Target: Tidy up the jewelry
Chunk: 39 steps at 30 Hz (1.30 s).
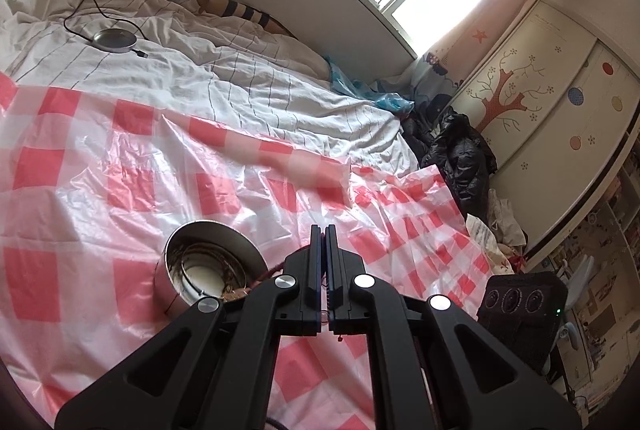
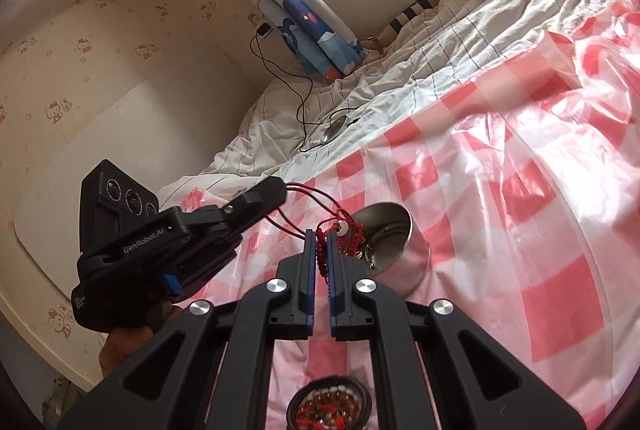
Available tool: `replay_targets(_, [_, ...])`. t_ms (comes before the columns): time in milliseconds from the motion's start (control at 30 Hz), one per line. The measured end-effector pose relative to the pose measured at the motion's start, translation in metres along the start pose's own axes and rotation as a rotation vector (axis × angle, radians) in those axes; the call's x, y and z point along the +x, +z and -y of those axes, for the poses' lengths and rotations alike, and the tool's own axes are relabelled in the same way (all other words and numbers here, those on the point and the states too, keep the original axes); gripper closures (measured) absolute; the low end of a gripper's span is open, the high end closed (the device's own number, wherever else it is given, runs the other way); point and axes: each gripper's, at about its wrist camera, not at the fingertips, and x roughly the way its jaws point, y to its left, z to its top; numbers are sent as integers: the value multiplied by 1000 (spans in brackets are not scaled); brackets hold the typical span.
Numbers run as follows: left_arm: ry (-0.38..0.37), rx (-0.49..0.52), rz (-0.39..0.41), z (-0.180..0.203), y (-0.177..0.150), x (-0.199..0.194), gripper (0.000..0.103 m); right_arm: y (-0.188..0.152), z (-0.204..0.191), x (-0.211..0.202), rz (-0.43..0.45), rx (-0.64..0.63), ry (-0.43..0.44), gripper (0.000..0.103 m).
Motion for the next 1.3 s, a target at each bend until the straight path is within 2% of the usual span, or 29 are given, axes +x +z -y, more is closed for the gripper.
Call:
replay_targets(100, [49, -8, -6, -9, 4, 13, 101, 10, 1, 16, -7, -10, 0, 97])
replay_targets(200, [209, -36, -66, -26, 1, 27, 96, 14, 5, 40, -57, -17, -22, 97])
replay_targets(267, [277, -54, -75, -32, 2, 27, 80, 14, 7, 58, -110, -33, -72, 95])
replay_targets(300, [306, -44, -64, -31, 3, 23, 70, 13, 6, 66, -131, -47, -99, 90])
replay_targets(367, [338, -14, -25, -28, 6, 15, 56, 10, 5, 68, -127, -60, -128, 40])
replay_targets(400, [348, -4, -10, -26, 7, 11, 52, 8, 2, 66, -111, -72, -130, 35])
replay_targets(533, [351, 2, -9, -28, 8, 9, 51, 5, 0, 55, -71, -89, -132, 34])
replay_targets(667, [386, 20, -15, -24, 6, 6, 50, -2, 1, 38, -43, -87, -160, 34])
replay_targets(833, [447, 88, -15, -12, 0, -3, 45, -21, 3, 13, -57, -63, -227, 31])
replay_targets(1000, [481, 173, -78, -7, -19, -17, 41, -43, -5, -18, -51, -71, -269, 28])
replay_targets(1233, [463, 224, -202, -17, -61, -43, 38, -74, -20, -29, -96, -120, -308, 26])
replay_targets(1300, [446, 210, -235, -24, -73, -48, 38, -77, -23, -32, -88, -122, -319, 23])
